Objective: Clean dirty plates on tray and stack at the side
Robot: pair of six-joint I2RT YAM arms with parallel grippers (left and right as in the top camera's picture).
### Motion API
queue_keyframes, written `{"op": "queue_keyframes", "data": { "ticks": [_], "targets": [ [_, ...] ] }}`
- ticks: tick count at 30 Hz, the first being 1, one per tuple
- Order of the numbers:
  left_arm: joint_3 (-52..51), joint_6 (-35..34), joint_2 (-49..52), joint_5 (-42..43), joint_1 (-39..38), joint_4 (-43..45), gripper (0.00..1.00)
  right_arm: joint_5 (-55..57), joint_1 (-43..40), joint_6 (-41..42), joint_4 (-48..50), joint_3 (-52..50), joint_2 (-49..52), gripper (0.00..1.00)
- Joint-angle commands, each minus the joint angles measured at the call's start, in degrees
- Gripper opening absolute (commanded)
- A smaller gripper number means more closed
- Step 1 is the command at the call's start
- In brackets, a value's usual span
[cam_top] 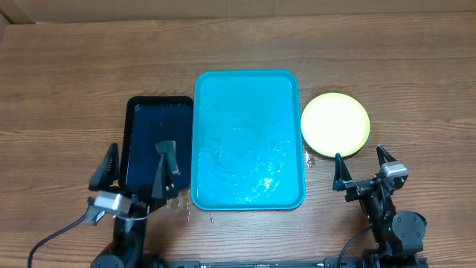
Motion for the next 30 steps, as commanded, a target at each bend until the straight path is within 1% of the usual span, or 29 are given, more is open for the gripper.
{"op": "queue_keyframes", "data": {
  "ticks": [1, 7, 10, 15, 22, 24, 30],
  "targets": [
    [-2.4, -0.8, -0.8, 0.4, -0.5, 0.5, 1.00, 0.5, -0.4, 0.2, 0.3, -0.6, 0.0, 1.00],
    [-6.6, -0.8, -0.8, -0.9, -0.5, 0.5, 1.00, 0.6, -0.4, 0.2, 0.3, -0.6, 0.0, 1.00],
    [-6.5, -0.1, -0.8, -1.8, -0.5, -3.9, 1.00, 0.5, -0.4, 0.2, 0.3, -0.6, 0.0, 1.00],
    [-6.5, 8.2, -0.8, -1.9, -0.5, -10.0, 1.00, 0.5, -0.4, 0.2, 0.3, -0.6, 0.0, 1.00],
    [-6.5, 17.1, -0.8, -1.7, -0.5, -21.0, 1.00, 0.5, -0.4, 0.2, 0.3, -0.6, 0.0, 1.00],
    [-6.5, 18.6, -0.8, -1.9, -0.5, -23.1, 1.00, 0.5, -0.4, 0.2, 0.3, -0.6, 0.0, 1.00],
    [-6.5, 20.4, -0.8, -1.9, -0.5, -23.0, 1.00, 0.5, -0.4, 0.2, 0.3, -0.6, 0.0, 1.00]
  ]
}}
